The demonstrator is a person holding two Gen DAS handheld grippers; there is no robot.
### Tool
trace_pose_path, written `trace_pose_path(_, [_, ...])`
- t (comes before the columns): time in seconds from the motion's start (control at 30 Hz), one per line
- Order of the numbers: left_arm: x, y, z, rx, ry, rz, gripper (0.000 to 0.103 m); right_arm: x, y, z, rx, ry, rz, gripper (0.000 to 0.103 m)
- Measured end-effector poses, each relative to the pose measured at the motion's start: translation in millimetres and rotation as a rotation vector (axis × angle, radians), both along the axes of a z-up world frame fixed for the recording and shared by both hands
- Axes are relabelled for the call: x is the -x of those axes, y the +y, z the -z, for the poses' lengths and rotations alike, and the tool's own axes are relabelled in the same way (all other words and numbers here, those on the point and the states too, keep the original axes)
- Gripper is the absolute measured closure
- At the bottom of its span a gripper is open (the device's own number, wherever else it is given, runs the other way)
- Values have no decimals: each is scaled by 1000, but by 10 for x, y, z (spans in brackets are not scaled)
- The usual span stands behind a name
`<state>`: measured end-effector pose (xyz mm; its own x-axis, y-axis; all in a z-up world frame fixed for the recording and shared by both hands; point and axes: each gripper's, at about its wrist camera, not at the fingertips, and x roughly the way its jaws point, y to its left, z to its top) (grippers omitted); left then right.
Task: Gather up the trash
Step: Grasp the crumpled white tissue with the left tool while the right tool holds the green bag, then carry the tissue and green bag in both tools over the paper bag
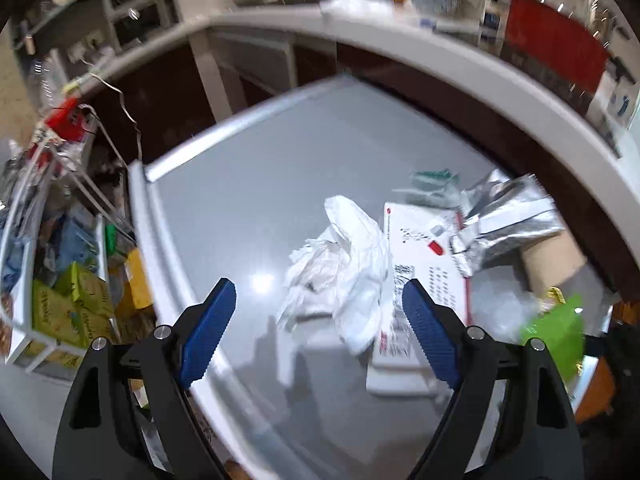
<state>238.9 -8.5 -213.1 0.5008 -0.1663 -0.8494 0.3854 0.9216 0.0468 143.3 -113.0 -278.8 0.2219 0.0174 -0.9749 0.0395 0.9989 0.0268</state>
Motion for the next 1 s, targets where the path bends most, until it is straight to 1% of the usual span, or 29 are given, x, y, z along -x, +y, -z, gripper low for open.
trace_pose_path(0.13, [-307,-43,226,23,107,-10,17,-72,-126,-23,-12,1,-9,12])
trace_pose_path(0.2, [-385,-55,300,37,137,-10,17,-91,-169,-40,-21,-1,-19,13])
trace_pose_path(0.3, [-456,-4,327,102,176,-28,17,8,-303,-41,-48,-5,-18,12])
trace_pose_path(0.33, [-467,24,332,133,193,-37,22,-9,-312,-56,-65,-6,-12,12])
trace_pose_path(0.37, [-471,47,333,161,204,-40,30,88,-344,-103,-76,-5,-4,12])
trace_pose_path(0.4, [-474,83,338,192,220,-51,31,94,-373,-100,-78,-1,2,12])
trace_pose_path(0.43, [-475,107,341,208,228,-60,35,98,-392,-97,-78,2,5,12])
trace_pose_path(0.5, [-442,135,348,229,232,-69,46,102,-444,-78,-80,8,8,12])
trace_pose_path(0.53, [-419,144,357,235,239,-70,58,107,-450,-84,-83,-3,3,12])
trace_pose_path(0.57, [-416,153,368,243,250,-70,61,114,-463,-55,-86,-8,0,13])
trace_pose_path(0.6, [-395,165,373,252,255,-69,61,115,-469,-77,-81,-9,3,14])
trace_pose_path(0.63, [-375,174,368,259,256,-67,62,115,-486,-89,-94,-15,4,17])
trace_pose_path(0.73, [-375,217,354,283,267,-70,63,140,-497,-157,-126,-18,6,20])
trace_pose_path(0.87, [-364,296,313,325,265,-84,63,160,-558,-191,-147,-27,11,20])
trace_pose_path(1.0, [-282,394,195,365,245,-101,63,228,-619,-318,-166,-46,5,21])
